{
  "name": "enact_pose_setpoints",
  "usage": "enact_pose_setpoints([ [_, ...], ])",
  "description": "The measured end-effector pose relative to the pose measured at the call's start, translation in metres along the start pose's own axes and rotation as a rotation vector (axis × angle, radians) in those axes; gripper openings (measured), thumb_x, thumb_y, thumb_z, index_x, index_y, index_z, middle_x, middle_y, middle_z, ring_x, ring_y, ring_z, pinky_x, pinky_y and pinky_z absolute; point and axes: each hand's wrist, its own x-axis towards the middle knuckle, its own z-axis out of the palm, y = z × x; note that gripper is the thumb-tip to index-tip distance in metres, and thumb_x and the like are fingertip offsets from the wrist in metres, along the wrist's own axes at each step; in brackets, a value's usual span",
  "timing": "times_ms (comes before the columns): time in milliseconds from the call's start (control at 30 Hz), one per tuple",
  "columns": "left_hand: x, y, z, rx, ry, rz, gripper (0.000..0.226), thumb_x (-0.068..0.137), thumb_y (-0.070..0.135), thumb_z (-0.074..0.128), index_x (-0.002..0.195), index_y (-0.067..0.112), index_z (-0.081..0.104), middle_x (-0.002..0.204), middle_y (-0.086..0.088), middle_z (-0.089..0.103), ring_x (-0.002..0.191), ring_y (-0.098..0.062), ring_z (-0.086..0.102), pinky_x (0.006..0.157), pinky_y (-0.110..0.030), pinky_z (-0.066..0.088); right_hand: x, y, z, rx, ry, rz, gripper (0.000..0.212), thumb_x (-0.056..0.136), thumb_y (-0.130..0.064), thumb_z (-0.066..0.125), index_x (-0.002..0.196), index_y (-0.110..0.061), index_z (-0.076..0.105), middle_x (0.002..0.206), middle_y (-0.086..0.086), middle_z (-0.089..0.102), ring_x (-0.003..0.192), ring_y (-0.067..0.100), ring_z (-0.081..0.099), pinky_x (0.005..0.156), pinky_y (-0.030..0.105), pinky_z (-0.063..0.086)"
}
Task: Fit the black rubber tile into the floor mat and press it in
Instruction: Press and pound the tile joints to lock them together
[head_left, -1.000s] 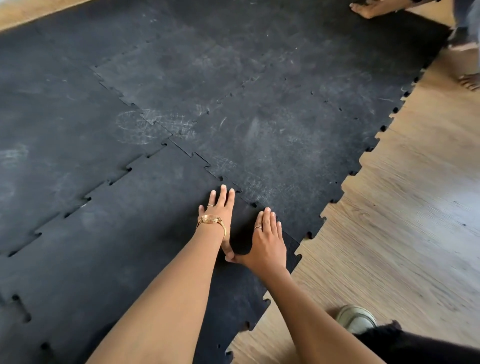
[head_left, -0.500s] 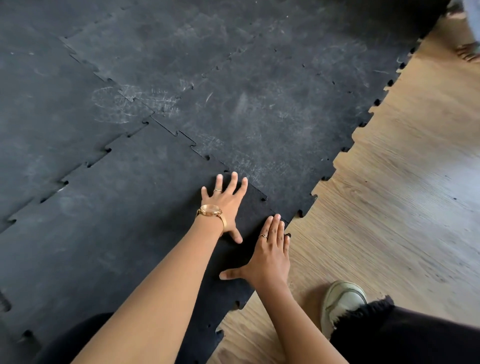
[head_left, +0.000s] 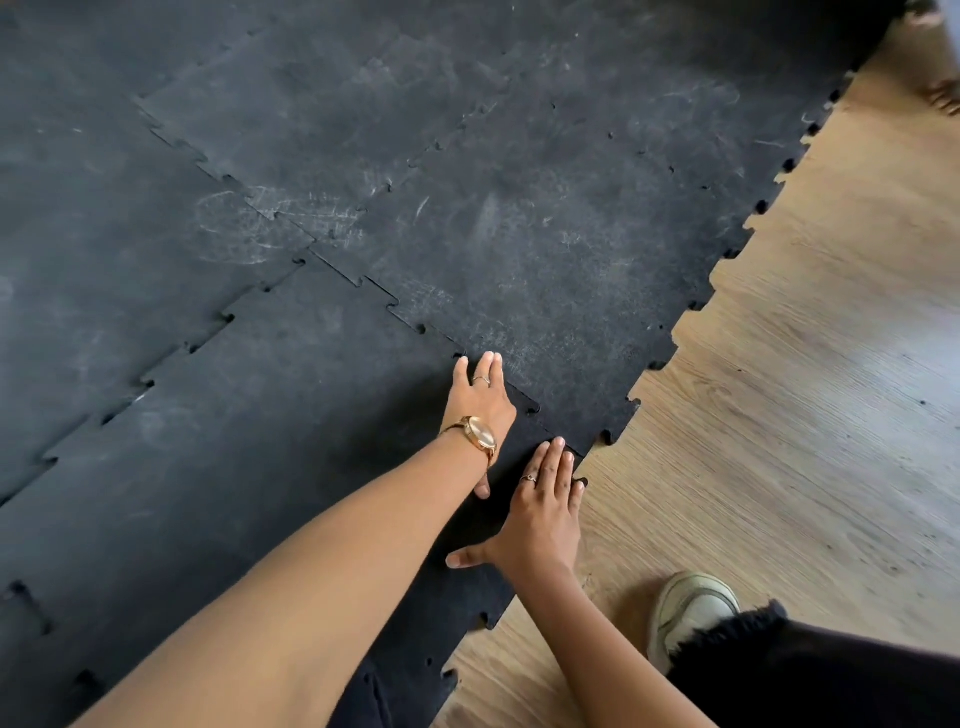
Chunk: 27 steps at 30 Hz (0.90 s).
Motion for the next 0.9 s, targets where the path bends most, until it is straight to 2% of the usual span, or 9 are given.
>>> enact_pose_setpoints([
  [100, -0.011, -0.025, 0.017, -0.09, 0.063, 0.057, 0.137, 0.062, 0.071, 0.073, 0.154, 0.008, -0.006, 0.161, -0.012, -0.016, 0.149, -0.03, -0.01, 0.12, -0.05, 0.004, -0.007, 0.0, -0.001, -0.013, 0.012, -0.015, 0.165, 0.045, -0.079, 0.076, 0.144, -0.001, -0.031, 0.157, 0.016, -0.033, 0.147, 0.03, -0.026, 0.122, 0.044, -0.007],
  [200, -0.034, -0.051, 0.063, -0.303, 0.15, 0.095, 0.114, 0.07, 0.091, 0.031, 0.151, 0.028, -0.021, 0.158, -0.006, -0.028, 0.148, -0.027, -0.019, 0.12, -0.049, -0.008, -0.005, 0.007, -0.006, -0.013, -0.06, -0.05, 0.152, 0.055, -0.071, 0.078, 0.151, 0.0, -0.017, 0.162, 0.017, -0.019, 0.151, 0.031, -0.013, 0.123, 0.043, 0.004],
  [267, -0.049, -0.046, 0.105, -0.445, 0.322, -0.166, 0.099, 0.074, 0.089, 0.002, 0.151, 0.03, -0.015, 0.159, -0.007, -0.022, 0.149, -0.028, -0.012, 0.118, -0.049, -0.009, 0.009, 0.018, -0.027, 0.01, -0.026, -0.083, 0.111, 0.072, -0.062, 0.074, 0.15, 0.001, 0.024, 0.158, 0.02, 0.025, 0.147, 0.033, 0.025, 0.115, 0.041, 0.032],
  [300, -0.055, -0.04, 0.119, -0.504, 0.381, -0.336, 0.099, 0.076, 0.087, -0.001, 0.154, 0.026, -0.007, 0.162, -0.008, -0.011, 0.15, -0.029, -0.004, 0.118, -0.05, -0.006, 0.018, 0.022, -0.04, 0.048, 0.052, -0.102, 0.08, 0.08, -0.059, 0.068, 0.135, -0.004, 0.049, 0.14, 0.017, 0.051, 0.132, 0.034, 0.048, 0.102, 0.04, 0.046],
  [367, -0.061, -0.029, 0.132, -0.591, 0.397, -0.576, 0.098, 0.081, 0.082, 0.002, 0.156, 0.019, 0.006, 0.163, -0.011, 0.006, 0.15, -0.031, 0.004, 0.118, -0.053, 0.0, 0.039, 0.018, -0.067, 0.15, 0.275, -0.151, 0.049, 0.092, -0.056, 0.053, 0.114, -0.014, 0.067, 0.113, 0.011, 0.067, 0.113, 0.032, 0.062, 0.083, 0.035, 0.051],
  [467, -0.058, -0.027, 0.136, -0.614, 0.423, -0.623, 0.096, 0.083, 0.08, 0.004, 0.156, 0.017, 0.008, 0.163, -0.011, 0.007, 0.15, -0.03, 0.003, 0.119, -0.054, 0.001, 0.078, -0.013, -0.096, 0.427, 0.57, -0.403, 0.054, 0.101, -0.049, 0.039, 0.142, -0.015, 0.048, 0.15, 0.01, 0.044, 0.147, 0.024, 0.026, 0.109, 0.039, 0.035],
  [567, -0.053, -0.026, 0.141, -0.588, 0.467, -0.634, 0.094, 0.085, 0.079, 0.008, 0.156, 0.017, 0.011, 0.162, -0.011, 0.011, 0.15, -0.03, 0.006, 0.119, -0.055, 0.004, 0.131, -0.04, -0.088, 0.163, 0.793, -0.636, 0.059, 0.102, -0.046, 0.033, 0.149, -0.01, 0.037, 0.157, 0.011, 0.033, 0.15, 0.032, 0.015, 0.121, 0.05, 0.017],
  [700, -0.049, -0.026, 0.146, -0.581, 0.475, -0.64, 0.092, 0.086, 0.077, 0.015, 0.156, 0.016, 0.013, 0.162, -0.012, 0.013, 0.149, -0.031, 0.008, 0.118, -0.056, 0.005, 0.189, -0.033, -0.046, -0.222, 0.579, -0.6, 0.069, 0.099, -0.054, 0.018, 0.156, -0.015, 0.016, 0.164, 0.011, 0.012, 0.151, 0.035, 0.001, 0.117, 0.065, 0.002],
  [900, -0.054, -0.026, 0.142, -0.597, 0.42, -0.64, 0.093, 0.086, 0.078, 0.013, 0.156, 0.017, 0.01, 0.163, -0.01, 0.009, 0.15, -0.03, 0.005, 0.118, -0.056, 0.007, 0.185, -0.034, -0.055, -0.124, 0.537, -0.614, 0.084, 0.094, -0.066, 0.001, 0.156, -0.01, 0.011, 0.165, 0.01, 0.01, 0.152, 0.028, -0.006, 0.121, 0.055, -0.001],
])
